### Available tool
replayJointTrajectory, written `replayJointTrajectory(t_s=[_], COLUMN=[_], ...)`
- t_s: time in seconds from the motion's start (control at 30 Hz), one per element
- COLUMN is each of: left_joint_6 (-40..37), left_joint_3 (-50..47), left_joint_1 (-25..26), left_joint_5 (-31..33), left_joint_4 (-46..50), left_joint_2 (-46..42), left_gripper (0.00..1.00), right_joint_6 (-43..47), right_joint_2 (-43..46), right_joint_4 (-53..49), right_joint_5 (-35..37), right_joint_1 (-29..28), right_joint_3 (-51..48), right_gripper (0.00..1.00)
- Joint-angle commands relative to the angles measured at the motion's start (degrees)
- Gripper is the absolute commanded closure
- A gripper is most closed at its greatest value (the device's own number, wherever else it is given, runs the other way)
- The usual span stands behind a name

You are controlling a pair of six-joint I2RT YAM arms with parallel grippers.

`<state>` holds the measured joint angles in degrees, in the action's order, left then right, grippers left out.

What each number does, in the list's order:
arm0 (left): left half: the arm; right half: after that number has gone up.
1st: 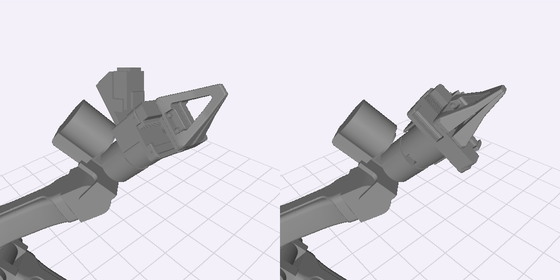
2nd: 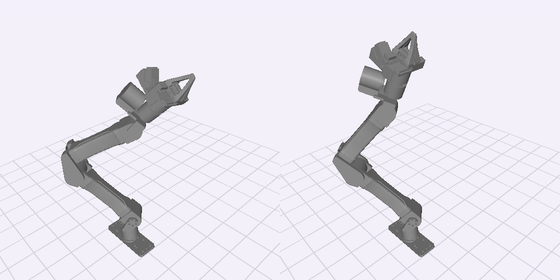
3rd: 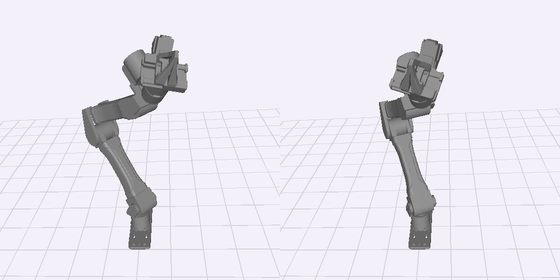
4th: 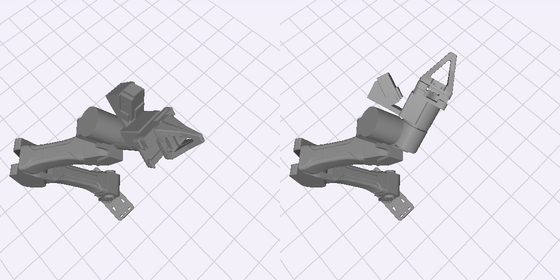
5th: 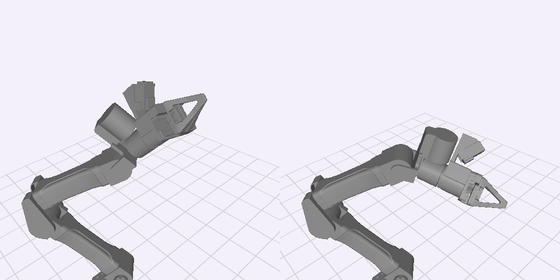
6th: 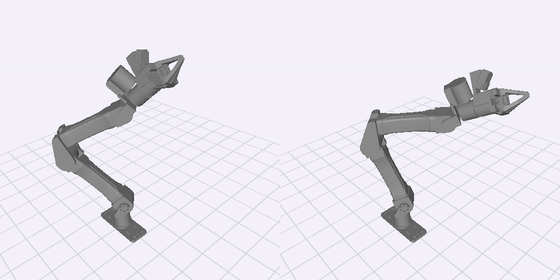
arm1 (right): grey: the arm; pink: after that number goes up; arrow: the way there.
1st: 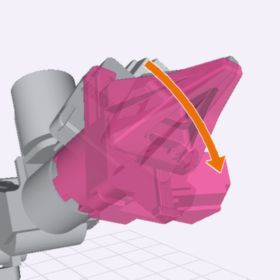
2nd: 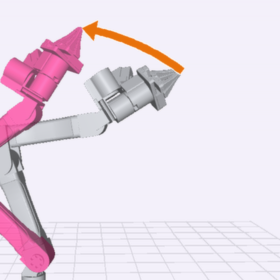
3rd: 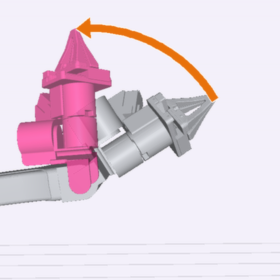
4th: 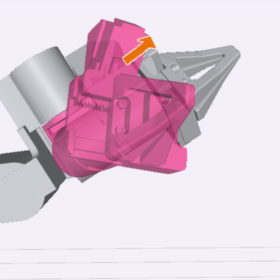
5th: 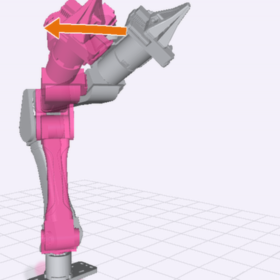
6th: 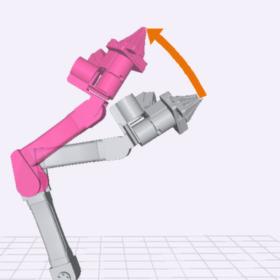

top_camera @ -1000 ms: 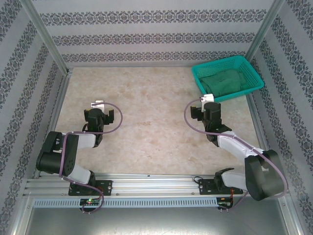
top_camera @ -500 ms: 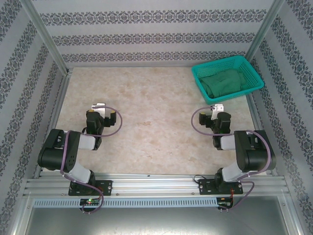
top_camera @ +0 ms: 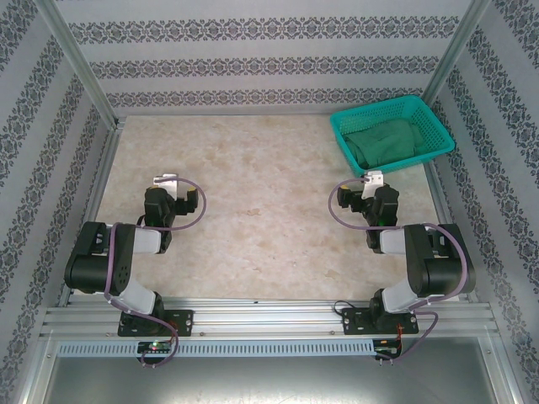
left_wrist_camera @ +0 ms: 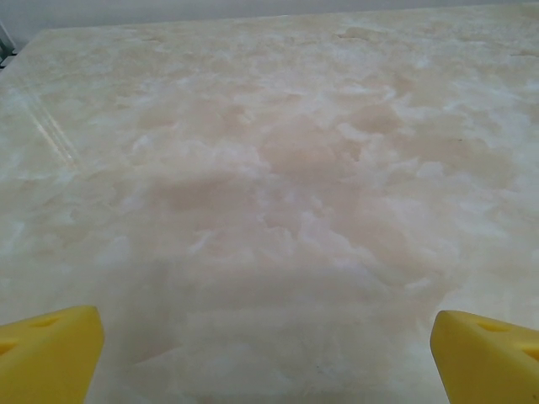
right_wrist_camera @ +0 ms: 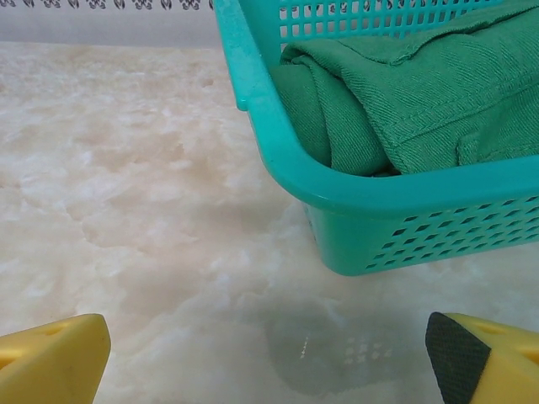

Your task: Roll up the long pants

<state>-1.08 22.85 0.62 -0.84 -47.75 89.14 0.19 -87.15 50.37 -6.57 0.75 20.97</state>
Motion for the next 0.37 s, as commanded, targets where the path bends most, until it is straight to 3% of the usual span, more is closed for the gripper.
replayJointTrajectory(t_s=[0.0, 0.33], left_joint_6=[0.7, 0.7], left_joint_3=[0.8, 0.9], left_joint_1=[-0.4, -0.4], left_joint_5=[-1.0, -1.0], left_joint_4=[0.4, 0.4], left_joint_2=[0.3, 0.3], left_gripper=[0.00, 0.00], right_joint_6=[-0.7, -0.2], right_joint_2=[1.0, 1.0], right_joint_4=[0.5, 0.0], right_joint_5=[-0.5, 1.9], right_joint_1=[-0.1, -0.9], right_joint_3=[1.0, 1.2], right_gripper=[0.02, 0.02])
